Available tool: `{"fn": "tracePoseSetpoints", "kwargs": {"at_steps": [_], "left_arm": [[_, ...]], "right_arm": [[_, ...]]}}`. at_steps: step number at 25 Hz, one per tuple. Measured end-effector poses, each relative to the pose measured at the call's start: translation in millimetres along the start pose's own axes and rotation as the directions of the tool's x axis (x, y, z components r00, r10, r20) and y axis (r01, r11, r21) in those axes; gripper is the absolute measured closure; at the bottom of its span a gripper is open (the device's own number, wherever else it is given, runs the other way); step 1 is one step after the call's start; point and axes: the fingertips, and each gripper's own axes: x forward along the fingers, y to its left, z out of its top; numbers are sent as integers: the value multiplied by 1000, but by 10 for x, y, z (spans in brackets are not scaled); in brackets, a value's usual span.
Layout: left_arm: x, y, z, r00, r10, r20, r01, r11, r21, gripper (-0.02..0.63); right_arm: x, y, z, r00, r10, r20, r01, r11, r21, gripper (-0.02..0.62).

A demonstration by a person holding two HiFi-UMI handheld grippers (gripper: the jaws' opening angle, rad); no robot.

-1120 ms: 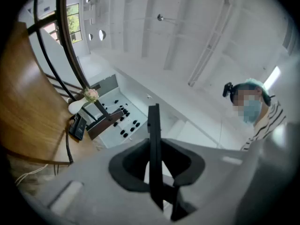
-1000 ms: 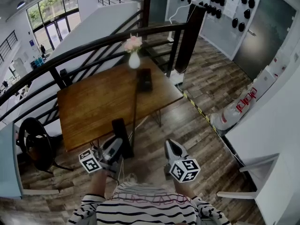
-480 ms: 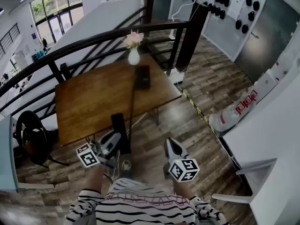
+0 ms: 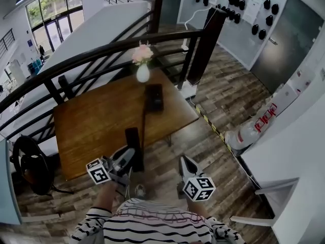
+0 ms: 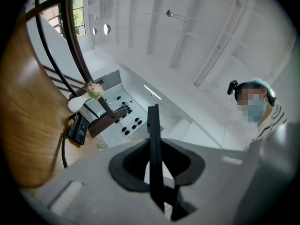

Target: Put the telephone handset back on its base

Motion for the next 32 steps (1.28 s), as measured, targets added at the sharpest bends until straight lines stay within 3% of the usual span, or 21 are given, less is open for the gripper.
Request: {"fn": "tracePoseSetpoints", "kwargs": {"at_steps": [10, 19, 25, 32], "left_arm": [[237, 805, 534, 998, -37, -58, 32, 997, -75, 535], [604, 1269, 654, 995, -42, -89, 32, 994, -108, 535], [968, 1541, 653, 998, 12, -54, -16, 996, -90, 535], [1494, 1821, 640, 996, 93, 18, -92, 995, -49, 535]], "right_arm": [[996, 46, 224, 999, -54, 6, 54, 999, 5, 595], [1482, -252, 342, 997, -78, -3, 78, 997, 28, 595], [1802, -642, 491, 999, -18, -35, 19, 999, 29, 594], [2221, -1115, 724, 987, 119, -111, -121, 993, -8, 594]]}}
